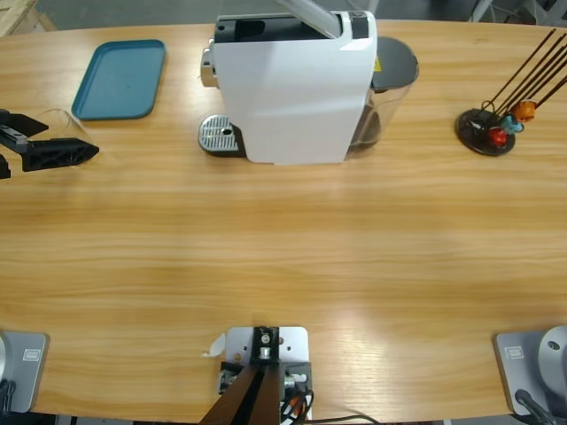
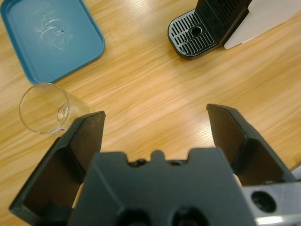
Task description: Pour coffee
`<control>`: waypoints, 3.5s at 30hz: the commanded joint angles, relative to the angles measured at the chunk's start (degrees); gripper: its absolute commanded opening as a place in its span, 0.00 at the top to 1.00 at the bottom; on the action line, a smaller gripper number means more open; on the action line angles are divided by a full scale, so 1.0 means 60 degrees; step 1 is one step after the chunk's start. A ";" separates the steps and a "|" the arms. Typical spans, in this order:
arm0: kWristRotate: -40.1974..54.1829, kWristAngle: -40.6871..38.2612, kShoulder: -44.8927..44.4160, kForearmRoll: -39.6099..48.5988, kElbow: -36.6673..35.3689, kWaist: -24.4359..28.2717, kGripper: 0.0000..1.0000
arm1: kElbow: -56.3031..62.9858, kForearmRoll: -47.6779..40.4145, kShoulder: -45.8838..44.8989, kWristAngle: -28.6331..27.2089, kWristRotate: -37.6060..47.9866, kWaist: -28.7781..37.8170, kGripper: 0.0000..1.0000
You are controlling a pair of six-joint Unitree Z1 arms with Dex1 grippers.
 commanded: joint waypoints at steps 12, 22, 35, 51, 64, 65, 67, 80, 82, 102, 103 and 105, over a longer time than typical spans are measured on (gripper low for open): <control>-0.0040 0.0017 0.0319 -0.0076 0.0269 -0.0107 0.09 | 0.0719 0.0109 0.1412 0.0448 0.0669 0.0667 1.00; -0.0040 0.0017 0.0346 -0.0053 0.0269 -0.0107 0.09 | 0.0587 0.0074 0.1889 0.0659 0.0751 0.0667 1.00; -0.0040 0.0017 0.0352 -0.0047 0.0266 -0.0107 0.09 | 0.0719 0.0030 0.2238 0.0841 0.1129 0.0667 1.00; -0.0040 0.0002 0.0331 -0.0003 0.0263 -0.0107 0.10 | 0.0915 -0.0114 0.2554 0.1031 0.1530 0.0664 1.00; -0.0054 -0.0013 0.0313 0.0056 0.0254 -0.0110 0.11 | 0.1586 -0.0544 0.2631 0.1268 0.1823 0.0667 1.00; -0.0054 -0.0013 0.0316 0.0056 0.0254 -0.0110 0.11 | 0.1671 -0.0603 0.2636 0.1280 0.1852 0.0667 1.00; -0.0054 -0.0027 0.0316 0.0056 0.0254 -0.0110 0.11 | 0.1788 -0.0714 0.2636 0.1295 0.1888 0.0667 1.00; -0.0084 -0.0027 0.0331 0.0105 0.0239 -0.0163 0.13 | 0.1949 -0.0835 0.2188 0.1224 0.2002 0.0667 1.00; -0.0084 -0.0027 0.0311 0.0100 0.0239 -0.0163 0.13 | 0.1996 -0.0835 0.1508 0.1262 0.2013 0.0667 1.00; -0.0136 -0.0045 -0.0568 -0.0557 0.0746 -0.0169 0.08 | 0.4044 0.1125 -0.3809 0.4201 0.3024 0.0506 0.00; -0.0128 -0.0039 -0.0630 -0.0548 0.0761 -0.0166 0.08 | 0.4290 0.1099 -0.3947 0.4289 0.3018 0.0506 0.01; -0.0113 -0.0027 -0.0788 -0.0513 0.0781 -0.0169 0.08 | 0.4862 0.0982 -0.4234 0.4585 0.2925 0.0506 0.03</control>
